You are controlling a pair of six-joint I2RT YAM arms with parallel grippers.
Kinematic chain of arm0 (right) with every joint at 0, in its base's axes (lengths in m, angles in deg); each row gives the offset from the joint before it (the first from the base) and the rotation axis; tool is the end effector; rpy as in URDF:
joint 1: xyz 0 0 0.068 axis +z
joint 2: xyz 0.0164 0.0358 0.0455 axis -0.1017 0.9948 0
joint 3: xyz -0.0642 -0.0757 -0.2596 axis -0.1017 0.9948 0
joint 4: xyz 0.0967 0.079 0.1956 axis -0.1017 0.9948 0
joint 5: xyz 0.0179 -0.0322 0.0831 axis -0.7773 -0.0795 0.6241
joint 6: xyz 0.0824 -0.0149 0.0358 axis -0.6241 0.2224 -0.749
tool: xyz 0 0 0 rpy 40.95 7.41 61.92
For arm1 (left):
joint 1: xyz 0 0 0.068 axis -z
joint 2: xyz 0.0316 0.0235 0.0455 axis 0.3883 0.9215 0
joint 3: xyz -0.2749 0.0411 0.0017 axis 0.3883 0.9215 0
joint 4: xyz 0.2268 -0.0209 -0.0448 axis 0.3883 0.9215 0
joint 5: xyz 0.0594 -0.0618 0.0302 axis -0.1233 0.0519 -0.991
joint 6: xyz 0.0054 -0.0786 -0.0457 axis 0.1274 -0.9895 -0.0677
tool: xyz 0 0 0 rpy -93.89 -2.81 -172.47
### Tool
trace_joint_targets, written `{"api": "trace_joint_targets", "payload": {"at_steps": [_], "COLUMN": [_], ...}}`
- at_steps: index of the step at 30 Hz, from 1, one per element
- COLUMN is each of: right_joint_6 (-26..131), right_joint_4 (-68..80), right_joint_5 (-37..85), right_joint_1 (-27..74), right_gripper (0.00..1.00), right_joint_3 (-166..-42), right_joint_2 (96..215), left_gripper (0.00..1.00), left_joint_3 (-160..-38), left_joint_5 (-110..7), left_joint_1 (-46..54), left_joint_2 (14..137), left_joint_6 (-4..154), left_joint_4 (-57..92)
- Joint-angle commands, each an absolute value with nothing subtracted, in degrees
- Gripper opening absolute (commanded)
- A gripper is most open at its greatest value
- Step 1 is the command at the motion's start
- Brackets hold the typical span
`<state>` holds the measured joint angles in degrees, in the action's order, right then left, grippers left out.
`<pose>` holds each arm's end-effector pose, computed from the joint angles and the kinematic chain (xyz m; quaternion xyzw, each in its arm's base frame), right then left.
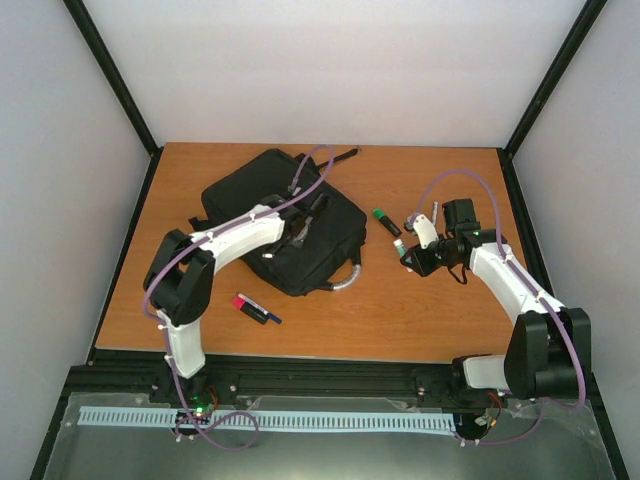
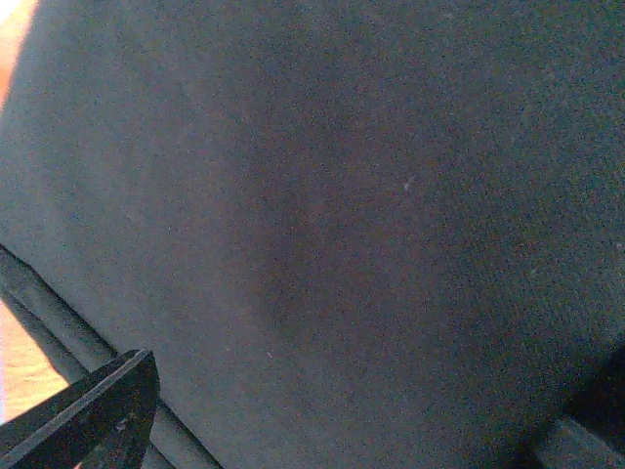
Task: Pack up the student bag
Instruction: Pick up the stationery from the center of the board, then place the stationery in the student bag.
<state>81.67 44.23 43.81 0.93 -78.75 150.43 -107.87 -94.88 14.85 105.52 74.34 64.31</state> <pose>0.2295 0.0649 0.2049 -0.2899 0.9040 0.1984 0.2438 0.3146 -0.1837 0.2048 0.1577 0.9262 0.2004 0.2779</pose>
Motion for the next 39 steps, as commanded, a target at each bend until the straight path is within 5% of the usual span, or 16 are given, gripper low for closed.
{"api": "trace_joint_targets", "payload": {"at_steps": [1,7,14,26,39], "right_joint_6": [82.44,82.62,82.39,88.97,92.85], "right_joint_4": [43.45,43.31,43.38,42.40,44.09], "right_joint_5": [45.52,45.33,46.03,48.86,40.65], "right_joint_1": [0.49,0.49,0.49,2.26,23.05], "right_gripper": [0.07,0.07,0.07,0.03,0.03], "right_joint_3": [-79.22,-79.12,-79.45,-81.43,-103.17], "right_joint_2": [150.57,150.69,151.70,144.93,153.82], "left_gripper": [0.85,0.63,0.02,0.01,0.01], "left_joint_3": [-112.63,-109.44,-107.75,-105.23,-104.62], "left_joint_5": [-109.58,-107.65,-98.05,-82.43,-68.88], "left_joint_1": [15.03,16.35,16.88,16.88,16.64], "left_joint_2": [109.96,105.68,101.69,91.04,86.75], "left_joint_6": [73.28,78.25,81.38,81.99,78.85], "left_joint_4": [64.84,59.73,57.16,56.75,55.73]}}
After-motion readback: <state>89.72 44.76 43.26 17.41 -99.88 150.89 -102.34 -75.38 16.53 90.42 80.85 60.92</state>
